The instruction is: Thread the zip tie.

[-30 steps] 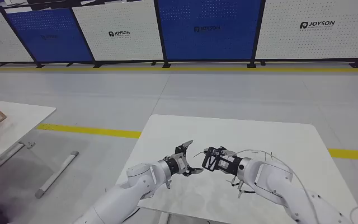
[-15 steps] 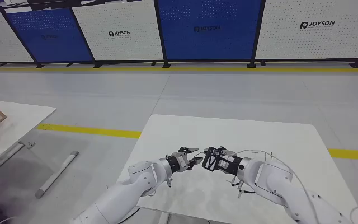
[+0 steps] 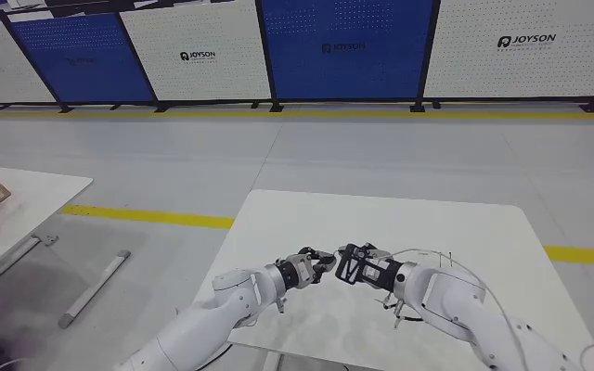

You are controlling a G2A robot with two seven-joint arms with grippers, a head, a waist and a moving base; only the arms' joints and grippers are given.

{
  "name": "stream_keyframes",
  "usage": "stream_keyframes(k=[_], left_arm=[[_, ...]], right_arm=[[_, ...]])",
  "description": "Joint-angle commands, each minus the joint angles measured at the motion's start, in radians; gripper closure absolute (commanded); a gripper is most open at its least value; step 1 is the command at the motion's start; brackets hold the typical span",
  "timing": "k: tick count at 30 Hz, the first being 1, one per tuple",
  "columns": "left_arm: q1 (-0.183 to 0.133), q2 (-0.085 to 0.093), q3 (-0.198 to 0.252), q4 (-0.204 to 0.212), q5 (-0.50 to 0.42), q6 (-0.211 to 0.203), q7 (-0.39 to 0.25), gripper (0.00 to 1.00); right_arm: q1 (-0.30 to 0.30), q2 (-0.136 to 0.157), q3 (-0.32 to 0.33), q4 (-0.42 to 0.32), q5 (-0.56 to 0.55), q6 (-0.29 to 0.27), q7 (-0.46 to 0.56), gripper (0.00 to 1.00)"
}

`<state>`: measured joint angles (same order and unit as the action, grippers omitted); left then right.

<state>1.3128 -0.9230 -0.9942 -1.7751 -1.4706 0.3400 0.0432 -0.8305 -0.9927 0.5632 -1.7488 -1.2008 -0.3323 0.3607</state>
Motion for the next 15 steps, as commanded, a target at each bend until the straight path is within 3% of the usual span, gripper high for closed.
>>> stream_keyframes(k=[1,4,6,11,15], left_arm=[[0.001,0.001,0.000,-0.001,0.006,0.000,-0.001,1.00],[0.002,0.002,-0.005,-0.002,0.047,-0.010,0.012,1.00],[0.004,0.000,-0.006,-0.002,0.104,-0.045,0.032,1.00],[0.018,-0.006,0.024,0.004,0.331,-0.171,0.072,1.00],[0.026,-0.013,0.064,0.035,0.573,-0.293,0.105,1.00]], right_arm=[[-0.008,0.000,0.014,-0.003,0.002,-0.005,-0.002,0.00],[-0.030,0.004,0.044,-0.016,0.008,-0.008,-0.012,0.00],[-0.059,0.012,0.079,-0.020,0.017,-0.002,-0.030,0.00],[-0.161,0.040,0.190,-0.009,0.125,-0.004,-0.082,0.00],[-0.238,0.059,0.250,0.019,0.350,-0.008,-0.077,0.00]])
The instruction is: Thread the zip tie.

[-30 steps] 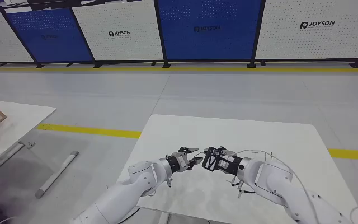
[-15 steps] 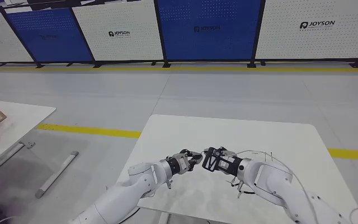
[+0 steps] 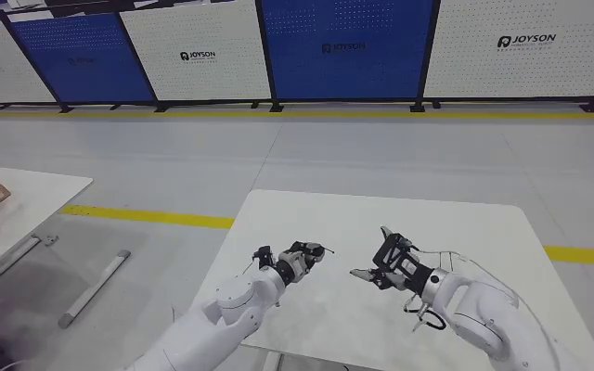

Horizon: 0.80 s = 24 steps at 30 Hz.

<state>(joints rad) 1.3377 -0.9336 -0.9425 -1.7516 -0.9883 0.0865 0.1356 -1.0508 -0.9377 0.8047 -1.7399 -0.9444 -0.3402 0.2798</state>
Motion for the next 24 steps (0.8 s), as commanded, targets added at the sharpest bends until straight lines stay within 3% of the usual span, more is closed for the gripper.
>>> stream_keyframes(k=[1,3,16,19,24], left_arm=[[0.004,-0.005,0.023,0.021,0.140,-0.063,0.022,1.00],[0.007,-0.012,0.045,0.038,0.200,-0.097,0.041,1.00],[0.007,-0.015,0.049,0.041,0.204,-0.102,0.044,1.00],[0.009,-0.019,0.056,0.057,0.305,-0.149,0.074,1.00],[0.028,-0.034,0.095,0.079,0.521,-0.255,0.157,1.00]], right_arm=[[-0.027,0.006,0.004,0.019,0.185,0.000,0.027,0.00],[-0.005,0.010,-0.007,0.045,0.350,0.000,0.089,0.00],[0.000,0.011,-0.009,0.047,0.360,0.000,0.094,0.00],[-0.003,0.002,-0.010,0.104,0.517,0.000,0.130,0.00],[0.067,-0.016,-0.016,0.209,0.890,0.000,0.340,0.00]])
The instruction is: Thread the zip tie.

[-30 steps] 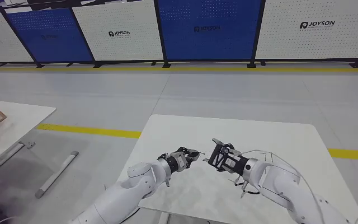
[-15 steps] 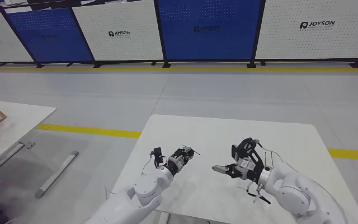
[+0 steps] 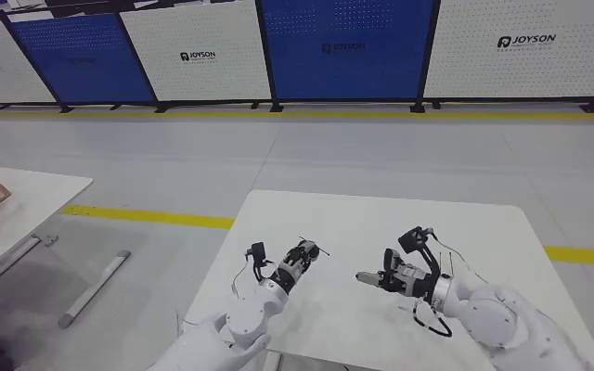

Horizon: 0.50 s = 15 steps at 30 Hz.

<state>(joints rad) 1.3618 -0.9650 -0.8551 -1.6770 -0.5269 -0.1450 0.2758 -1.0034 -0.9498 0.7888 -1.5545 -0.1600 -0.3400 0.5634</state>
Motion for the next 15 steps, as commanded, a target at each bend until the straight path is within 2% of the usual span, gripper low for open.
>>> stream_keyframes(k=[1,4,5,7,8,15], left_arm=[[0.008,-0.005,0.014,0.008,0.094,-0.038,0.028,1.00],[0.019,-0.014,0.030,0.018,0.164,-0.065,0.054,1.00],[0.021,-0.018,0.036,0.022,0.172,-0.068,0.058,1.00],[0.019,-0.025,0.044,0.033,0.170,-0.064,0.063,1.00],[0.019,-0.025,0.044,0.033,0.170,-0.064,0.063,1.00],[0.019,-0.025,0.044,0.033,0.170,-0.064,0.063,1.00]], right_arm=[[0.027,-0.009,-0.003,0.038,0.168,0.000,0.086,0.00],[0.057,-0.031,-0.015,0.122,0.394,0.000,0.245,0.00],[0.077,-0.039,-0.022,0.161,0.428,0.000,0.294,0.00],[0.122,-0.061,-0.055,0.239,0.433,0.000,0.351,0.00],[0.133,-0.068,-0.062,0.255,0.447,0.000,0.353,0.00],[0.133,-0.068,-0.062,0.255,0.447,0.000,0.353,0.00]])
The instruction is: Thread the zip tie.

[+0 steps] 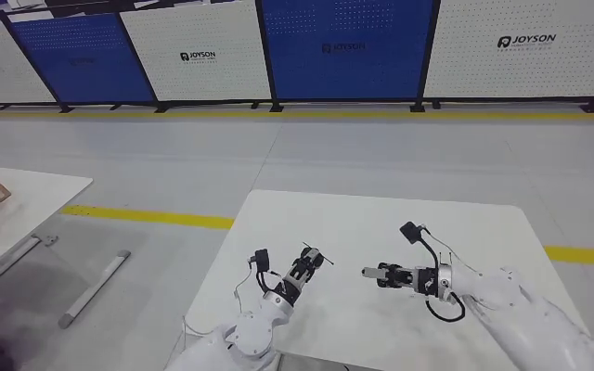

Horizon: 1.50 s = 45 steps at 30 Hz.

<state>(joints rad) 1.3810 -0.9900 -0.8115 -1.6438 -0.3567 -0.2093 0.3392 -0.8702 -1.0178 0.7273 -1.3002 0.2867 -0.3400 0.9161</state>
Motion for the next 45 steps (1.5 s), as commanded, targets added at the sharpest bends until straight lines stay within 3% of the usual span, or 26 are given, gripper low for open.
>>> stream_keyframes(k=[1,4,6,7,11,16,19,20,29,33,39,45], left_arm=[[0.000,0.000,0.000,0.000,0.000,0.000,0.000,1.00],[0.000,0.000,0.000,0.000,0.000,0.000,0.000,1.00],[0.003,-0.002,0.000,0.000,-0.012,0.008,-0.013,1.00],[0.006,-0.004,-0.004,-0.005,-0.038,0.016,-0.016,1.00],[0.018,-0.012,-0.022,-0.053,-0.114,0.062,-0.014,1.00],[0.030,-0.029,-0.017,-0.111,-0.137,0.095,0.035,1.00],[0.028,-0.036,-0.010,-0.117,-0.136,0.104,0.041,1.00],[0.028,-0.036,-0.010,-0.117,-0.136,0.104,0.041,1.00],[0.028,-0.036,-0.010,-0.117,-0.136,0.104,0.041,1.00],[0.033,-0.038,-0.004,-0.110,-0.095,0.102,0.018,1.00],[0.050,-0.046,0.003,-0.106,-0.028,0.098,0.007,1.00],[0.050,-0.046,0.003,-0.106,-0.028,0.098,0.007,1.00]], right_arm=[[0.000,0.000,0.000,0.000,0.000,0.000,0.000,0.00],[0.000,0.000,0.000,0.000,0.000,0.000,0.000,0.00],[-0.026,-0.006,0.006,-0.005,0.122,0.000,0.056,0.00],[-0.020,-0.007,0.016,0.009,0.121,0.000,0.058,0.00],[-0.046,-0.032,0.030,0.015,0.172,0.000,0.077,0.00],[-0.055,-0.097,0.055,0.098,0.231,0.000,0.150,0.00],[-0.047,-0.145,0.067,0.161,0.252,0.000,0.194,0.00],[-0.045,-0.150,0.070,0.169,0.258,0.000,0.202,0.00],[-0.045,-0.150,0.070,0.169,0.258,0.000,0.202,0.00],[-0.063,-0.150,0.074,0.146,0.218,0.013,0.136,0.00],[-0.023,-0.181,0.039,0.208,0.233,0.000,0.134,0.00],[-0.023,-0.181,0.039,0.208,0.233,0.000,0.134,0.00]])
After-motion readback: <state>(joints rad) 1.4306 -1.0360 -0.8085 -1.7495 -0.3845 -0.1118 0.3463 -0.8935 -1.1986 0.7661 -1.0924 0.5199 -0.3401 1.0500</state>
